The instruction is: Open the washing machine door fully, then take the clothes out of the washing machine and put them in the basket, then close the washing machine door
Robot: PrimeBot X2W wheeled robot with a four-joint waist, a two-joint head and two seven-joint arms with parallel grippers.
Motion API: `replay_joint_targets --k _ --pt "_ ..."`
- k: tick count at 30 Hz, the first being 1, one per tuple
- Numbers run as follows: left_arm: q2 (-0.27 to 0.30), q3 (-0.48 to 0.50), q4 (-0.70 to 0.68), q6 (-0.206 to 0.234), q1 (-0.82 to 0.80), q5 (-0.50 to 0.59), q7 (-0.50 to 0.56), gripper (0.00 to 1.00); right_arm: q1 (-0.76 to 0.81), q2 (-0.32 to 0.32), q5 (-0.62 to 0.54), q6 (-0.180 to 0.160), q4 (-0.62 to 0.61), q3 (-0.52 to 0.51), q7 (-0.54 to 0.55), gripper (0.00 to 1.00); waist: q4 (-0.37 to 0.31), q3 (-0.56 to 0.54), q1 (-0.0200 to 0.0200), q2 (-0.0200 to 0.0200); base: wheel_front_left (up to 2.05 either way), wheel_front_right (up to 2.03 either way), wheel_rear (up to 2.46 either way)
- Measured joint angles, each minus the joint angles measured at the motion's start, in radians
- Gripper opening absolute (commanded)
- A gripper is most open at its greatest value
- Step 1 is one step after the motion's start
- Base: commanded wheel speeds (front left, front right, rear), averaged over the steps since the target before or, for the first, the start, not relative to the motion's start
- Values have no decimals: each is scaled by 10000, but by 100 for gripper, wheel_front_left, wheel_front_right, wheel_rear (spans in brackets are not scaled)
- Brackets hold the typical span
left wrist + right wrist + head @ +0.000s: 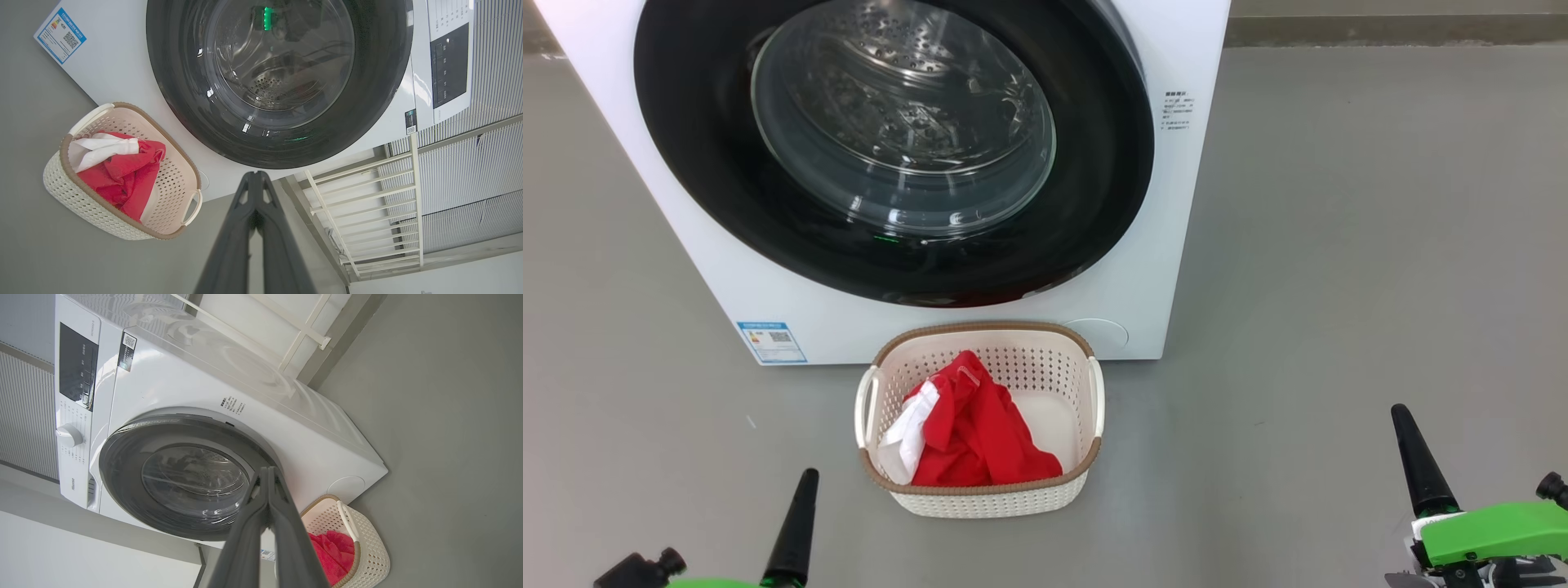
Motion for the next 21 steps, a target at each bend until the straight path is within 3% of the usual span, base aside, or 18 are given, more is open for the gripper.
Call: replay_joint_targets --k 21 --pt "2 353 301 -251 -300 -2364 587 0 -444 -54 2263 -2 309 -2 583 0 -54 -14 0 1 0 0 0"
